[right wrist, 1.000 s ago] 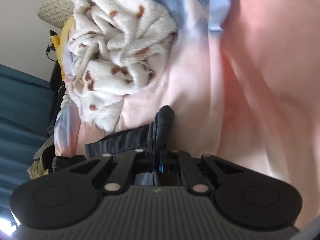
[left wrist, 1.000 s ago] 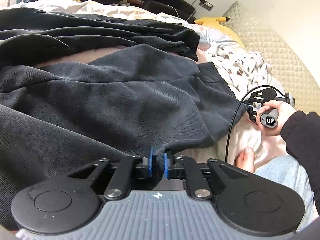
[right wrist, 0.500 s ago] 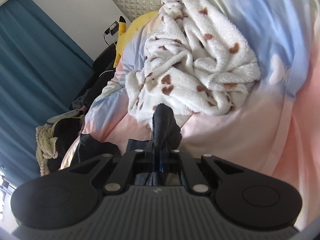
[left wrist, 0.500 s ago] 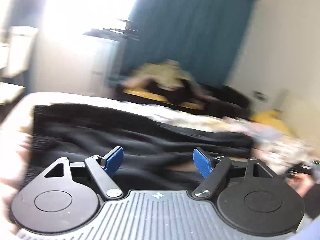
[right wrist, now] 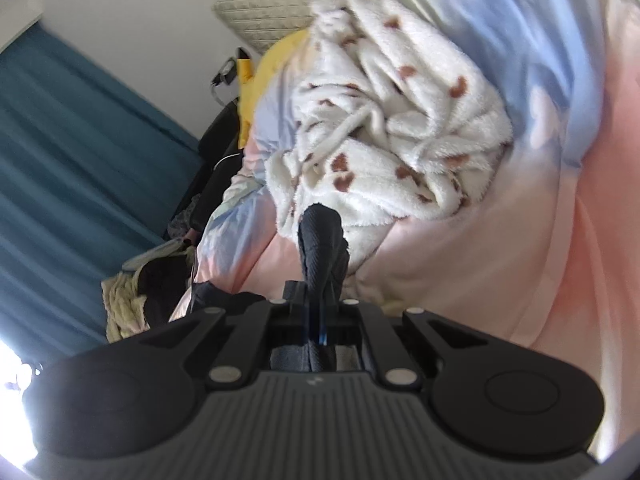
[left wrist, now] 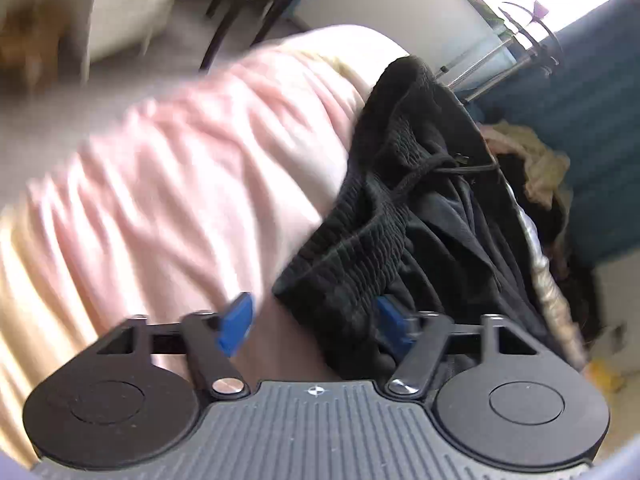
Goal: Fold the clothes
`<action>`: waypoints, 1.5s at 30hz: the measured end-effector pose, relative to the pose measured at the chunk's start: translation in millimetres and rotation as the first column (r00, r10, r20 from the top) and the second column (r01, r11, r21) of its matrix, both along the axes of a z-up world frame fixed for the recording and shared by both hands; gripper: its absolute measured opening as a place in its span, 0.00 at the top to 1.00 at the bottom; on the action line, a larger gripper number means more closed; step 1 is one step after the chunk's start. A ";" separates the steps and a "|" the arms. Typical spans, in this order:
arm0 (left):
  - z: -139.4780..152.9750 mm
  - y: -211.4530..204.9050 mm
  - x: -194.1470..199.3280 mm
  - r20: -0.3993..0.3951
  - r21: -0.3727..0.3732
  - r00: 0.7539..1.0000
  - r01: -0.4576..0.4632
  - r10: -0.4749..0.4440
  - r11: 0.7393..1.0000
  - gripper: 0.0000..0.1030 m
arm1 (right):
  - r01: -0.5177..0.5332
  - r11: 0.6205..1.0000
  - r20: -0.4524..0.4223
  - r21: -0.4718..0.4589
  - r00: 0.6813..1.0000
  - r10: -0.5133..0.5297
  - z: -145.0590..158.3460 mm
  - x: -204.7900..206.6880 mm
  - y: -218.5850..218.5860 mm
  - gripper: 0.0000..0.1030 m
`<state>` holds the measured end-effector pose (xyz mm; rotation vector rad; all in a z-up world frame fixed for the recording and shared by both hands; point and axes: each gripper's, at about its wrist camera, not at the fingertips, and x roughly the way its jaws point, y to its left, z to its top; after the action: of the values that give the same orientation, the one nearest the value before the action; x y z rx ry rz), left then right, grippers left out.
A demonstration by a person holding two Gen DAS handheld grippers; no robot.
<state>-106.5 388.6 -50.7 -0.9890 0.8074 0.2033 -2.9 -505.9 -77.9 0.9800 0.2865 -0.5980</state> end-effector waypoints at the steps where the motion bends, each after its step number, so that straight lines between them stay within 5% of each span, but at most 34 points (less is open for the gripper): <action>1: -4.3 -1.0 -0.2 0.011 -0.045 1.000 -0.019 0.020 0.999 0.42 | -0.004 1.000 -0.009 -0.016 1.000 0.003 2.2 -0.8 3.2 0.95; 5: -8.6 -10.4 5.5 -0.016 -0.075 0.997 -0.079 0.078 0.994 0.73 | -0.023 0.999 0.016 -0.024 1.000 0.023 10.0 -5.7 10.9 0.95; 7: 2.9 -11.7 6.3 0.012 -0.043 0.997 -0.081 0.082 0.996 0.80 | -0.043 0.999 0.036 -0.020 0.998 0.044 17.8 -5.9 11.8 0.95; 12: 57.3 3.1 -9.9 0.190 -0.126 0.967 -0.149 0.172 0.981 0.82 | -0.116 0.990 0.026 -0.076 0.993 0.118 73.7 3.2 1.7 0.96; 15: 81.5 9.1 -19.3 0.262 -0.101 0.952 -0.138 0.160 0.985 0.82 | -0.147 0.979 0.148 -0.140 0.975 0.168 121.1 -6.7 -5.8 0.96; 18: 69.4 17.1 -30.5 0.264 -0.115 0.947 -0.156 0.182 0.981 0.82 | -0.127 0.974 0.245 -0.189 0.954 0.172 138.7 -33.5 -17.6 0.96; 20: 41.1 19.4 -33.8 0.228 -0.141 0.956 -0.156 0.185 0.978 0.82 | -0.115 0.981 0.212 -0.155 0.966 0.147 116.6 -52.9 -31.8 0.96; 22: 14.3 20.6 -44.5 0.190 -0.164 0.964 -0.158 0.189 0.974 0.82 | -0.137 0.984 0.084 -0.112 0.986 0.146 78.2 -66.5 -43.3 0.96; 25: -12.9 23.5 -57.5 0.151 -0.192 0.969 -0.164 0.194 0.968 0.82 | -0.119 0.991 -0.059 0.059 0.991 0.123 8.4 -90.9 -63.5 0.96; 30: 1.1 24.9 -42.3 0.138 -0.179 0.972 -0.164 0.190 0.970 0.82 | -0.099 0.986 -0.115 0.135 0.987 0.115 -22.6 -87.6 -73.9 0.96; 34: 40.5 20.1 -11.8 0.162 -0.149 0.971 -0.154 0.178 0.977 0.82 | -0.157 0.983 -0.051 0.092 0.985 0.162 16.1 -27.2 -55.5 0.96; 37: 79.6 18.9 13.7 0.201 -0.125 0.966 -0.138 0.161 0.983 0.82 | -0.220 0.975 0.077 0.045 0.973 0.216 70.9 28.2 -34.2 0.96; 41: 119.3 17.6 18.7 0.294 -0.087 0.941 -0.146 0.165 0.986 0.82 | -0.281 0.954 0.324 -0.101 0.898 0.298 154.6 52.1 -17.3 0.96; 44: 106.6 13.1 4.4 0.310 -0.042 0.941 -0.133 0.140 0.990 0.82 | -0.263 0.935 0.423 -0.238 0.838 0.344 174.1 26.4 -26.1 0.96; 45: 93.8 12.3 -3.5 0.295 -0.034 0.946 -0.133 0.137 0.991 0.82 | -0.256 0.931 0.417 -0.259 0.840 0.347 168.7 15.8 -32.6 0.96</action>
<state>-110.0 400.9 43.0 -1.0591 0.4671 0.1613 12.9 -538.5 90.7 0.8342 -0.0415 -0.0876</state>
